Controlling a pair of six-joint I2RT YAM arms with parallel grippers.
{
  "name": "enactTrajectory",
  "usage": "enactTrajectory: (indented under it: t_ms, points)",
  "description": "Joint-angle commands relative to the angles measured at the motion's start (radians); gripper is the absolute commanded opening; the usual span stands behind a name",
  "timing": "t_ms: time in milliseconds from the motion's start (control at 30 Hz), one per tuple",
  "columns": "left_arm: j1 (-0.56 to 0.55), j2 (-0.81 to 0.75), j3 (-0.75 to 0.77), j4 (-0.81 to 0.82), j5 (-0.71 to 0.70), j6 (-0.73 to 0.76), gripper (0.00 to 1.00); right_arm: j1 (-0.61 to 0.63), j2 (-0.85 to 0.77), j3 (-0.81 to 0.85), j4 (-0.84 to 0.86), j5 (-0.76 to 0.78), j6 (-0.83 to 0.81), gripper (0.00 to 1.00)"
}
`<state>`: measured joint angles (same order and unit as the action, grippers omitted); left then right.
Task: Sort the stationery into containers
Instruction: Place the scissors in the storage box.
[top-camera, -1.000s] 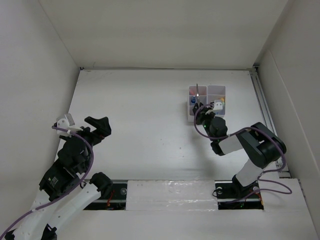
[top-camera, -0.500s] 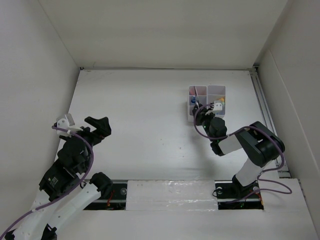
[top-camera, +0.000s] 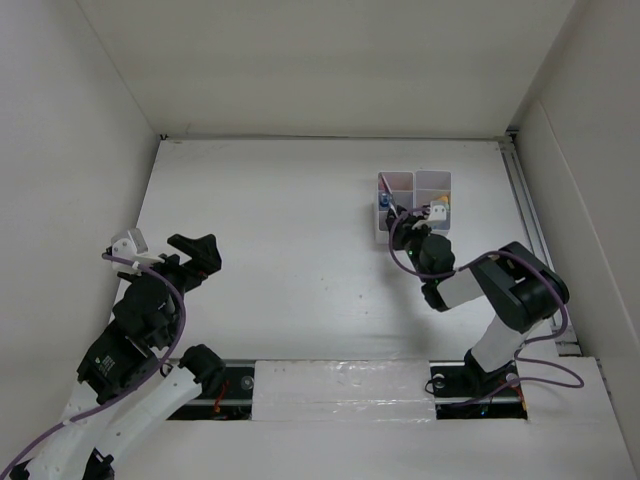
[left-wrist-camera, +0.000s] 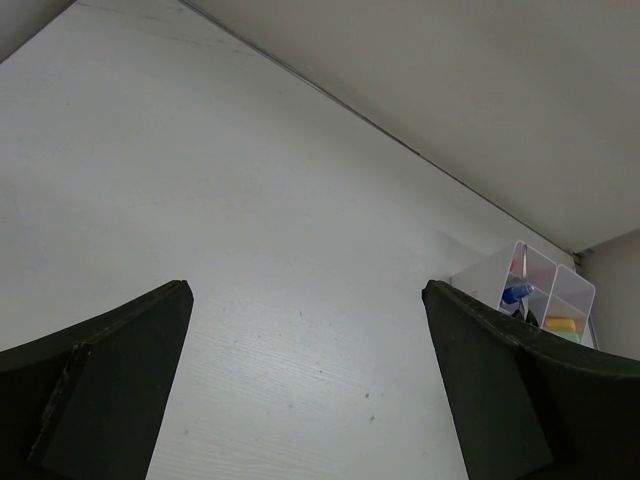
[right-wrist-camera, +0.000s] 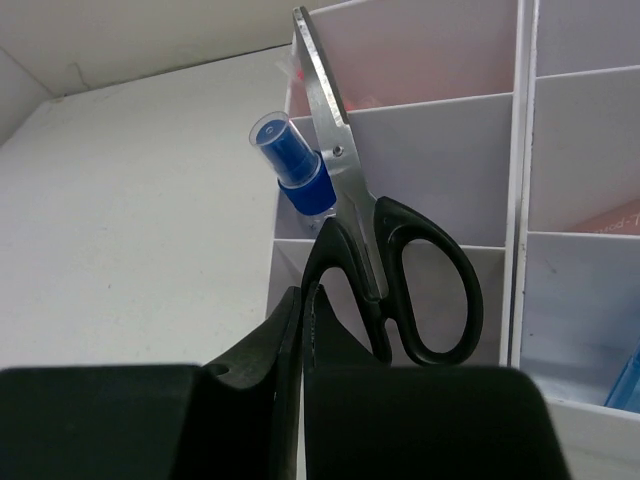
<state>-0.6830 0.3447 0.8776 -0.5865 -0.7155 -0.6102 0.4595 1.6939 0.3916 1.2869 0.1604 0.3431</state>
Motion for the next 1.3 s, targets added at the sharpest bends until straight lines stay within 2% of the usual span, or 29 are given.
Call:
enactTrajectory:
  t_ms: [0, 467, 867, 1167, 1267]
  points:
    - [0.002, -0.007, 0.001, 0.031, -0.002, 0.012, 1.00, -0.015, 0.021, 0.015, 0.264, -0.025, 0.031, 0.00]
    - [0.002, -0.007, 0.001, 0.031, -0.002, 0.012, 1.00, -0.036, 0.032, 0.004, 0.285, -0.058, 0.050, 0.00]
    - [0.002, -0.007, 0.001, 0.031, -0.002, 0.012, 1.00, -0.065, 0.122, -0.036, 0.528, -0.088, 0.099, 0.00]
    - [0.002, -0.007, 0.001, 0.031, -0.002, 0.012, 1.00, -0.065, 0.092, -0.036, 0.528, -0.101, 0.062, 0.00]
    - [0.002, -0.007, 0.001, 0.031, -0.002, 0.012, 1.00, -0.045, 0.052, -0.046, 0.517, -0.111, 0.040, 0.07]
